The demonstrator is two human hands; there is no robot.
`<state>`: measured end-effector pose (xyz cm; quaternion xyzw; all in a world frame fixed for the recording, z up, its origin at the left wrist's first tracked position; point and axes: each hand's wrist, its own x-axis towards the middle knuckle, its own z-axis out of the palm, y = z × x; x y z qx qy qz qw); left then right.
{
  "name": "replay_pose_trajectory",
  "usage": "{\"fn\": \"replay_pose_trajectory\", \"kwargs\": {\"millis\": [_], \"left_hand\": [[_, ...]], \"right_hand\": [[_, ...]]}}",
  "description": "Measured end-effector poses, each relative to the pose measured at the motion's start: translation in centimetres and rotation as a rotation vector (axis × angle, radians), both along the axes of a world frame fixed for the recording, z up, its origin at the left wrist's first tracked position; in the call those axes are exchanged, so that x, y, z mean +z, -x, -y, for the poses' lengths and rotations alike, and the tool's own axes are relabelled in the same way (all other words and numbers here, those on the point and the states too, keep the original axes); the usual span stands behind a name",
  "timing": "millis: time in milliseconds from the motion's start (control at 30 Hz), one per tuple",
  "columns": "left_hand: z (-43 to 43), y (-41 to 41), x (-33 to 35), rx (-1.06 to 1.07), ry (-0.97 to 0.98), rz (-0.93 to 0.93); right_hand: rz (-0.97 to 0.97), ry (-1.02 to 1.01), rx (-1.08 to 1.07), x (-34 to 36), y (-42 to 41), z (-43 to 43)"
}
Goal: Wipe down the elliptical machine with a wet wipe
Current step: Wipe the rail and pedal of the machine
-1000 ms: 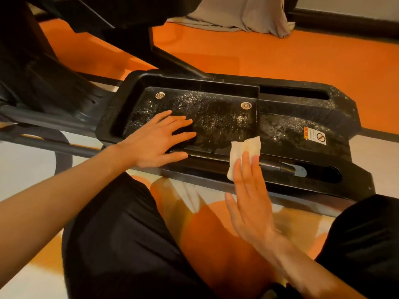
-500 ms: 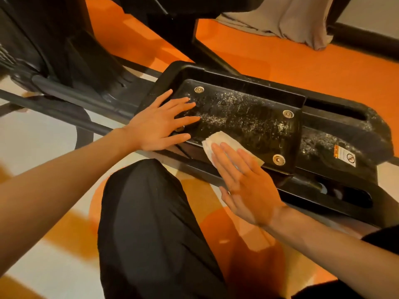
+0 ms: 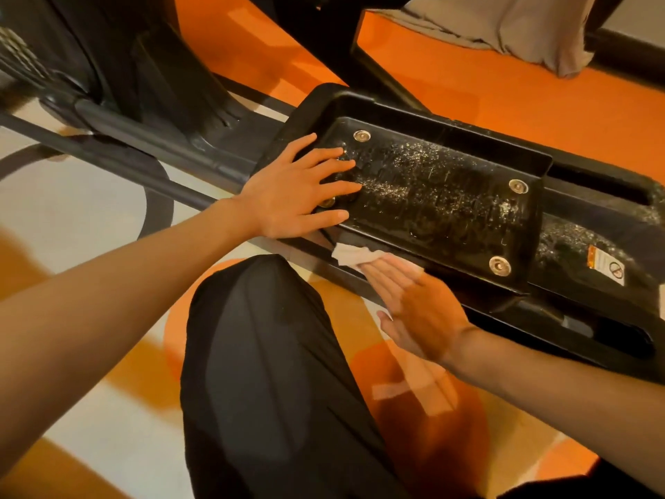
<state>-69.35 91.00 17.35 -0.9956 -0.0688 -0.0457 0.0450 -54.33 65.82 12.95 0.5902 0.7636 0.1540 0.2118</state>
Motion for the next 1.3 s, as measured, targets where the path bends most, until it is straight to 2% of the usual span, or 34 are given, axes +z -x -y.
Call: {"fn": "replay_pose_trajectory", "kwargs": {"millis": [133, 233, 367, 500, 667, 800, 967, 1200, 1300], "left_hand": [[-0.2, 0.0, -0.2, -0.006, -0.012, 0.015], [-0.3, 0.0, -0.7, -0.015, -0.02, 0.057], [-0.3, -0.2, -1.0, -0.002, -0.011, 0.078], [-0.3, -0.2, -0.9, 0.007, -0.007, 0.07], [-0.1, 0.0, -0.5, 0.034, 0.003, 0.052], [0.1, 0.0, -0.5, 0.04, 0.015, 0.054], [0.1, -0.1, -0.7, 0.045, 0.001, 0.052], [0.3, 0.2, -0.4, 0.077, 0.035, 0.036], [0.5, 0.0, -0.3, 0.108, 0.056, 0.007]], "right_hand": [[0.014, -0.006, -0.029, -0.2, 0.5, -1.3], [-0.037, -0.028, -0.032, 0.6, -2.4, 2.8], [-0.09, 0.067, -0.16, 1.2, -5.1, 8.0], [-0.196, -0.021, -0.181, 0.3, -1.8, 3.7], [-0.267, -0.091, -0.095, -0.5, 2.8, -3.4], [-0.21, -0.099, -0.121, 1.3, 0.1, 0.4], [-0.137, -0.128, -0.258, 2.7, -2.9, 7.2], [-0.23, -0.188, -0.308, 2.4, 5.2, -2.7], [-0.247, -0.169, -0.328, 2.8, 4.2, -1.6]]}}
